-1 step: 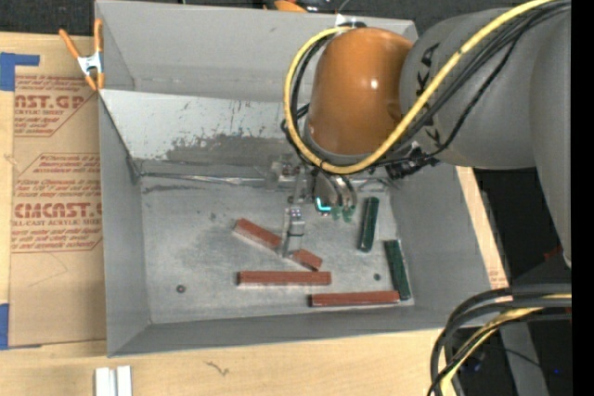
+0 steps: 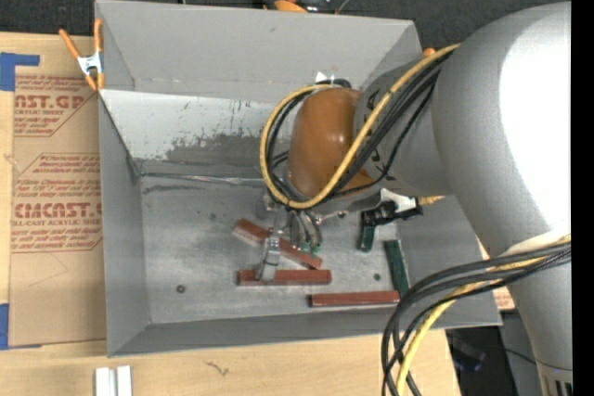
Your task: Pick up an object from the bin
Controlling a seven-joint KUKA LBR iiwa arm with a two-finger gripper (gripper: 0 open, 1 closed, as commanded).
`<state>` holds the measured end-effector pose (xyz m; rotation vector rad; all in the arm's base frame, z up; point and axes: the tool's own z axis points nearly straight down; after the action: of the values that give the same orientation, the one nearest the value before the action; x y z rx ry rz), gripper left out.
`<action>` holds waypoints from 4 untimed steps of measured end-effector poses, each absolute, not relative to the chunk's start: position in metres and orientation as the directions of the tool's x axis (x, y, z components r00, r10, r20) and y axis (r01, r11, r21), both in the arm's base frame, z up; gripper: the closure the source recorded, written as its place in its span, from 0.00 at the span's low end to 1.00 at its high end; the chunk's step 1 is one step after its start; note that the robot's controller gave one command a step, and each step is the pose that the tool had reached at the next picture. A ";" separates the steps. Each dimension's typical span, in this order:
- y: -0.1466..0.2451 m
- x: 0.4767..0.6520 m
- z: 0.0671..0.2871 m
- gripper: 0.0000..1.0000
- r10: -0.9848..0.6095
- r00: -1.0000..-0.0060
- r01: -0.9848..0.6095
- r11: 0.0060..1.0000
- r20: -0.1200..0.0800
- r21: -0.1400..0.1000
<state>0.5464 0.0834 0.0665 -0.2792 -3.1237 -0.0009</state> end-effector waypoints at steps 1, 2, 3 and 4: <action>0.078 0.543 0.101 0.00 0.248 -0.969 0.248 0.969 -0.002 0.002; 0.084 0.532 0.099 0.00 0.404 -0.915 0.404 0.915 0.002 0.000; 0.038 0.555 0.069 0.00 0.529 -0.849 0.529 0.849 0.000 -0.001; 0.095 0.532 0.069 0.00 0.734 -0.679 0.734 0.679 0.003 -0.001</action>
Offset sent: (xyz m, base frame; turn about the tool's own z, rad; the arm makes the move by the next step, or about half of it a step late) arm -0.0037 -0.0051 0.0335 0.0711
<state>0.5319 0.0952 0.0690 -1.2581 -2.8753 -0.0009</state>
